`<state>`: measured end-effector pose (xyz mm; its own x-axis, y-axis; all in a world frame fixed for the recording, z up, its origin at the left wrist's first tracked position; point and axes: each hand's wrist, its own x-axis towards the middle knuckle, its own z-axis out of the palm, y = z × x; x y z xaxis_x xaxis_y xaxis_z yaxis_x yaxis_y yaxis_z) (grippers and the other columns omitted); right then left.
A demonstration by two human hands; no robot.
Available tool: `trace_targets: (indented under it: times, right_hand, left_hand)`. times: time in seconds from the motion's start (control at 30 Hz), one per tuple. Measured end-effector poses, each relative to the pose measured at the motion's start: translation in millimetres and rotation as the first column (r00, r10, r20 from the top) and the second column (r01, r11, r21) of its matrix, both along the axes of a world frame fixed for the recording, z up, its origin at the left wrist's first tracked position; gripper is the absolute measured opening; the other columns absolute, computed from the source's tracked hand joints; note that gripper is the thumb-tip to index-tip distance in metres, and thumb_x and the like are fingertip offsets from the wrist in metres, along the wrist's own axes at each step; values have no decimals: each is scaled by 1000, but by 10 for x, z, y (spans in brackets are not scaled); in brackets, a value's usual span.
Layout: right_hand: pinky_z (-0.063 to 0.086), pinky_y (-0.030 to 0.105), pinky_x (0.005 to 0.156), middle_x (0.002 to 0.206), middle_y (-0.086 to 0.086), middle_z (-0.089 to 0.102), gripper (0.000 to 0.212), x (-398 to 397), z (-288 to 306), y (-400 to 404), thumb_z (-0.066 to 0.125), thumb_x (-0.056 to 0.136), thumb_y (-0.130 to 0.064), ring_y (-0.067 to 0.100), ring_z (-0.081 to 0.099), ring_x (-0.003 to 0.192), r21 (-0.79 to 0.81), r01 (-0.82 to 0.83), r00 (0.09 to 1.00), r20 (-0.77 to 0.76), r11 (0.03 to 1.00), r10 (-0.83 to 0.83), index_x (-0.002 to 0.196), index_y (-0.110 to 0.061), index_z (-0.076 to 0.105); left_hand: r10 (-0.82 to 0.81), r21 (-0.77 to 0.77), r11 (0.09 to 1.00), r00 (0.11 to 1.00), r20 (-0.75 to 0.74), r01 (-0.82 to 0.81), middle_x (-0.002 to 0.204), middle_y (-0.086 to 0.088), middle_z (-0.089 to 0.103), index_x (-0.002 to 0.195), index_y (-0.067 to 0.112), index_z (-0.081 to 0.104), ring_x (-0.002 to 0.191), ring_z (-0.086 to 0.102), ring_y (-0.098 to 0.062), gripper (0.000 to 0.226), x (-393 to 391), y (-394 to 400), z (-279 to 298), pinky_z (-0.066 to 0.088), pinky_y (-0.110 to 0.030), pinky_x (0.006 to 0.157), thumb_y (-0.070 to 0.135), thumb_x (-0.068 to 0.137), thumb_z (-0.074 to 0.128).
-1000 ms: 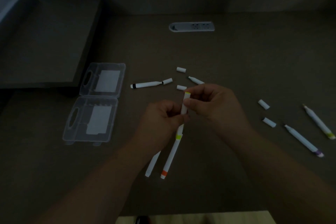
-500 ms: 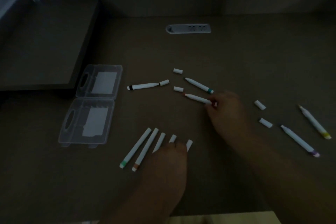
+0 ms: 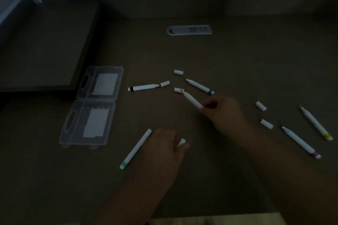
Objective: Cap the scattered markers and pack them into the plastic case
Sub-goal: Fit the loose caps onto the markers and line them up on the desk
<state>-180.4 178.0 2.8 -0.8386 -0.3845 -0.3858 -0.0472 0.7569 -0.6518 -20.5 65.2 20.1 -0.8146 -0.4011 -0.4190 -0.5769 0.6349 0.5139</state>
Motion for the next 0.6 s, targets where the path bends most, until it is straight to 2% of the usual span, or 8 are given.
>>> trace_targets:
  times: [0.07,0.13,0.2,0.27,0.43,0.5,0.57,0.6]
  right_hand:
    - [42,16,64,97,-13,63,12,167,110,-40,66,90,-25,1,61,87,-149,51,987,156,987,-27,97,-35,64]
    - [49,20,69,97,-10,68,8,313,189,-98,66,90,-25,3,65,88,-231,77,964,266,970,-13,94,-32,67]
    - [56,32,79,95,-5,73,8,409,235,-170,67,89,-24,9,70,90,-300,127,930,367,945,-8,94,-27,72]
    - [57,36,81,91,-4,75,6,456,275,-241,68,88,-21,11,72,88,-330,154,907,421,931,-1,90,-25,73]
    - [55,29,74,92,-4,73,8,401,321,-368,64,92,-22,9,70,86,-316,107,921,388,943,25,91,-25,71]
    - [51,24,74,103,-5,69,10,277,285,-421,61,94,-23,7,64,91,-273,127,962,269,954,-51,99,-26,70]
    - [49,21,75,114,-6,65,17,105,174,-508,60,95,-21,4,59,93,-176,86,996,47,981,-79,109,-27,68]
    - [50,24,79,118,-6,62,22,23,106,-568,60,95,-22,5,58,97,-78,27,996,-88,997,-34,115,-27,66]
  left_hand:
    - [257,271,939,954,-155,-209,130,11,58,134,31,54,117,55,-6,45,-95,-54,34,47,-33,103,44,92,62]
    - [478,570,752,869,-128,-330,120,9,65,122,35,60,106,63,-6,30,-238,-112,89,54,-36,94,38,92,62]
    - [597,731,561,802,-31,-389,106,6,71,102,35,65,99,68,-12,10,-363,-171,157,57,-40,90,32,94,61]
    - [642,781,466,766,25,-416,100,2,71,98,30,66,97,69,-16,7,-453,-234,172,57,-42,90,26,94,61]
    - [705,790,397,706,65,-468,104,-5,70,112,16,66,93,70,-17,19,-463,-420,97,60,-37,81,22,94,60]
    - [721,777,400,690,60,-486,103,-6,69,113,14,66,93,69,-18,20,-427,-507,79,60,-35,79,22,95,60]
    - [731,766,402,679,60,-501,101,-6,69,111,13,66,90,68,-18,19,-372,-580,46,59,-35,79,21,95,60]
    - [730,763,405,681,62,-504,100,-6,69,110,14,67,90,68,-18,19,-338,-602,33,59,-36,81,21,95,60]
